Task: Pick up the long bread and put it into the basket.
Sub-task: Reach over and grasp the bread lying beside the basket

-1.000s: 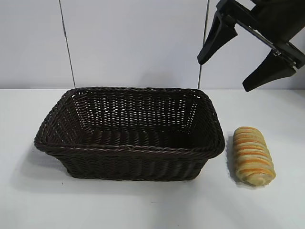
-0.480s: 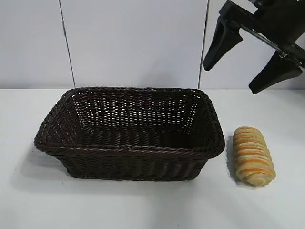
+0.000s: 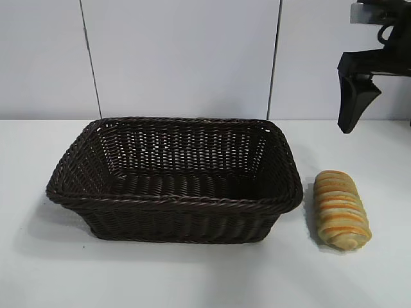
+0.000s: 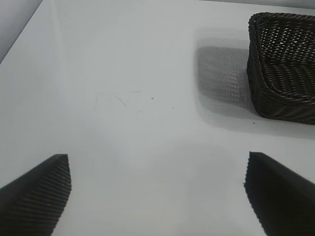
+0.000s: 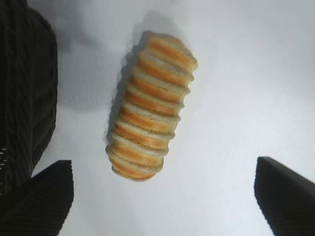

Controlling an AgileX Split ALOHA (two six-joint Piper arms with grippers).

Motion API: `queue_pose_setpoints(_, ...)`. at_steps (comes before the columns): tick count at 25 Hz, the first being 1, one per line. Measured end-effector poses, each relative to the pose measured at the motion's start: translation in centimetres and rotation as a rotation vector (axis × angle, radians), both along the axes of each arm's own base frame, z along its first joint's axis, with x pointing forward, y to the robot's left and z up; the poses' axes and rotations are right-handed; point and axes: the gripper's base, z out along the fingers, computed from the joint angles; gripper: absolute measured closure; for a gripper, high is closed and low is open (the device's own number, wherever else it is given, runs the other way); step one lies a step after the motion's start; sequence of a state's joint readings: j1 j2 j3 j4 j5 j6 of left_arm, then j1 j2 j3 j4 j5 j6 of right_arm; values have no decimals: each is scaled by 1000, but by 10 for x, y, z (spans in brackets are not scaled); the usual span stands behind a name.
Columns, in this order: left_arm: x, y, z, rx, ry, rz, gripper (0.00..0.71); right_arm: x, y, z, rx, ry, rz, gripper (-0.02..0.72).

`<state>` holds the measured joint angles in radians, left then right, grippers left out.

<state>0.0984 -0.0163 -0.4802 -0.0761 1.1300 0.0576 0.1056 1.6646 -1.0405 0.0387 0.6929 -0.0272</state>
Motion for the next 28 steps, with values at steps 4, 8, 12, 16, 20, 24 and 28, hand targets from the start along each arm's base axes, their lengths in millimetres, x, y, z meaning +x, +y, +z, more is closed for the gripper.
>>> queue_pose_setpoints(4,0,0,0,0,0,0,16,-4,0,-21,14,-23,-14,9)
queue_pose_setpoints(8,0,0,0,0,0,0,16,3,1,-41,21,-7,-26,9)
queue_pose_setpoints(12,0,0,0,0,0,0,16,8,3,-58,46,7,-55,41)
queue_pose_setpoints(16,0,0,0,0,0,0,16,11,5,-72,68,28,-85,199)
queue_pose_setpoints(20,0,0,0,0,0,0,16,11,9,-74,88,32,-113,549)
queue_pose_setpoints(24,0,0,0,0,0,0,16,11,9,-74,90,38,-118,641)
queue_pose_setpoints(28,0,0,0,0,0,0,16,7,9,-65,93,42,-113,642)
